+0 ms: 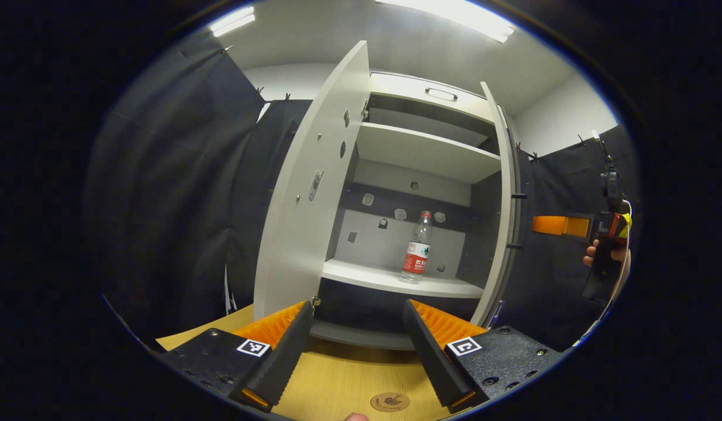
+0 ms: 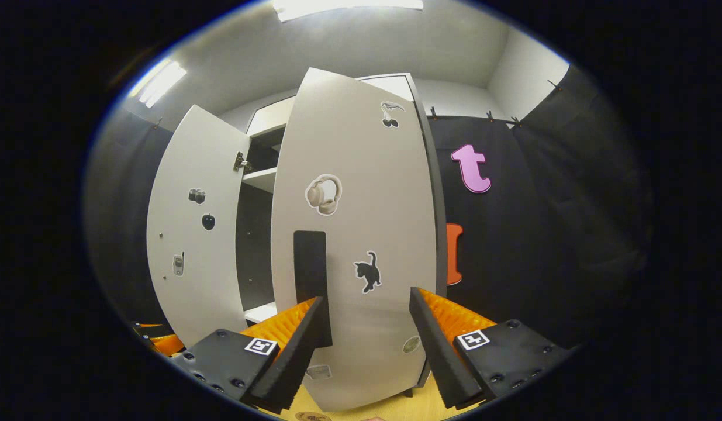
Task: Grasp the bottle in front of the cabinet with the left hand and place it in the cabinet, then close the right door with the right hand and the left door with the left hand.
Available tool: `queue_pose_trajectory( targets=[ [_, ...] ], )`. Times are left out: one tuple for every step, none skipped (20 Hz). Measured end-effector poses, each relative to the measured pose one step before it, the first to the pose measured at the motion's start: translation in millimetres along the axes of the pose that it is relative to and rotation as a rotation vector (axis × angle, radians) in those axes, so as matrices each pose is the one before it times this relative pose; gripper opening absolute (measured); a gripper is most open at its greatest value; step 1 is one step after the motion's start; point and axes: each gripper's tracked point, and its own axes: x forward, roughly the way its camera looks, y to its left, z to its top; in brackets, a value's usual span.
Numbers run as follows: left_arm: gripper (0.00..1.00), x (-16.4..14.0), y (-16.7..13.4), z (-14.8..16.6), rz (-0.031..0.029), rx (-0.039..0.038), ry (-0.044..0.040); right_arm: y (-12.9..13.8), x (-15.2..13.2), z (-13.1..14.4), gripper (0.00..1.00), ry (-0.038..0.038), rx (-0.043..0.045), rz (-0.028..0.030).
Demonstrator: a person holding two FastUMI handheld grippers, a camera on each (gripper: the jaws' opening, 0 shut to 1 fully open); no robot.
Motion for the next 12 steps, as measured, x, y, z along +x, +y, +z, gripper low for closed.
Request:
queue_pose_trajectory(
  targets=[
    [0.95, -0.78, 1.35, 2.79, 0.00522, -0.00719, -0.00595, 3.83, 3.92, -2.96, 0.95, 0.0083, -0.00077, 0.00412],
    [0.95, -1.53, 3.85, 2.96, 0.00815, -0.00584, -0.00945, 5.97, 3.98, -2.42, 1.0, 0.00878, 0.00409, 0.00982],
    [0.95, -0.57, 3.12, 3.96, 0.0075, -0.00143, -0.00817, 7.35, 5.78, -3.97, 1.0, 0.00963, 0.00472, 0.01735],
    [0.95, -0.65, 3.45, 4.16, 0.00967, 0.00055, -0.00792, 5.75, 5.85, -4.02, 0.96, 0.00947, -0.00117, 0.01411],
    [0.95, 0.55, 4.22, 2.87, 0.00909, 0.00121, -0.00492, 2.95, 6.44, -3.97, 0.96, 0.00792, -0.00395, 0.00341],
    [0.95, -1.21, 5.08, 3.48, 0.0108, -0.00024, -0.00681, 1.33, 6.96, -2.39, 0.96, 0.00649, -0.00302, 0.00097],
    [0.95, -1.75, 5.96, 4.8, 0.01409, -0.0015, -0.01011, 1.95, 4.98, -1.8, 0.96, 0.00464, 0.00075, 0.00037],
    [0.95, -0.56, 6.56, 4.0, 0.01801, -0.00154, -0.01083, 1.8, 3.49, -0.89, 0.96, -0.00294, 0.00311, -0.00026],
    [0.95, -1.25, 7.15, 4.51, 0.01908, -0.00016, -0.01097, 0.0, 1.24, -0.62, 0.96, -0.00283, 0.00049, -0.00454],
    [0.94, -1.93, 7.81, 4.55, 0.0217, 0.0015, -0.00964, 0.27, 1.65, -1.58, 1.0, 0.00515, -0.0002, -0.00102],
    [0.94, -1.55, 8.62, 5.31, 0.02309, 0.00273, -0.00908, 2.19, 3.04, -0.14, 0.95, -0.00148, 0.00193, -0.00278],
    [0.94, -1.83, 9.85, 6.16, 0.02339, 0.00221, -0.01477, 1.96, 3.1, -0.86, 0.95, 0.00243, -0.00181, -0.00274]
  ],
)
